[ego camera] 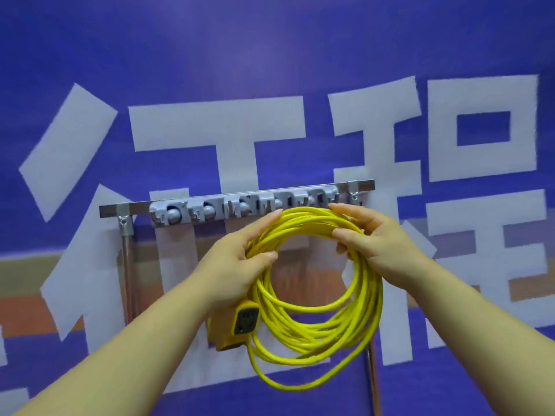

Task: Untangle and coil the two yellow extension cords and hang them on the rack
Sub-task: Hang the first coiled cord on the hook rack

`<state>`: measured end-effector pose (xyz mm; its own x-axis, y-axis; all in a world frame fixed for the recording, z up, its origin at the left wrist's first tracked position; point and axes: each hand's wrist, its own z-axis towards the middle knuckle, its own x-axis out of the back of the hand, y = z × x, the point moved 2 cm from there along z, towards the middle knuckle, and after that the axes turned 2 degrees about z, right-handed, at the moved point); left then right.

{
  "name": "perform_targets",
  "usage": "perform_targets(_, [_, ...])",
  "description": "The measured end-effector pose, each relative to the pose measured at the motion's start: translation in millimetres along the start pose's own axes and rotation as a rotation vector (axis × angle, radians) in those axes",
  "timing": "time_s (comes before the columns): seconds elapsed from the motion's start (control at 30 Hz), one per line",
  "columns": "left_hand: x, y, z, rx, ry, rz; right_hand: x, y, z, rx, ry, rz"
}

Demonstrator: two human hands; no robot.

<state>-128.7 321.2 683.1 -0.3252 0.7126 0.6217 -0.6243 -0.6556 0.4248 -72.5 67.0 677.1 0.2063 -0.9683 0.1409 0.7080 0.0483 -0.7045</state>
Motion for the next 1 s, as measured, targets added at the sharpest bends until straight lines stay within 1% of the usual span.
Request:
perform_targets(0.17, [-13.7, 1.7, 56.9, 0.015, 0.053, 0.036, 36.2, 5.3, 42.8, 0.033, 0.031, -0.101])
perform_targets(0.33, [-22.5, -2.0, 107.4, 0.021, 0.119, 0.038, 58.7, 11.3, 91.4, 0.074, 0.040, -0.106])
perform_targets(0.47, [-30.5, -10.6, 129.9, 0.061, 0.201, 0.095, 66.5, 22.1, 119.7, 0.075, 0.020, -0.139])
perform_targets(0.6, [-44.4, -22.1, 138.4, 0.091, 0.240, 0.164, 69.0, 43.6, 138.5, 0.085, 0.005, -0.169])
perform_targets(0.73, [-55.8, -34.5, 138.8, 0.100, 0.234, 0.169, 68.2, 64.6, 139.2, 0.084, -0.017, -0.141])
perform_targets(0.93, [-57.8, -41.0, 136.7, 0.122, 0.159, 0.151, 68.7, 75.0, 132.8, 0.118, 0.004, -0.107])
perform_targets(1.0, [-58.6, -41.3, 137.0, 0.129, 0.159, 0.162, 68.1, 77.9, 132.0, 0.130, 0.025, -0.108])
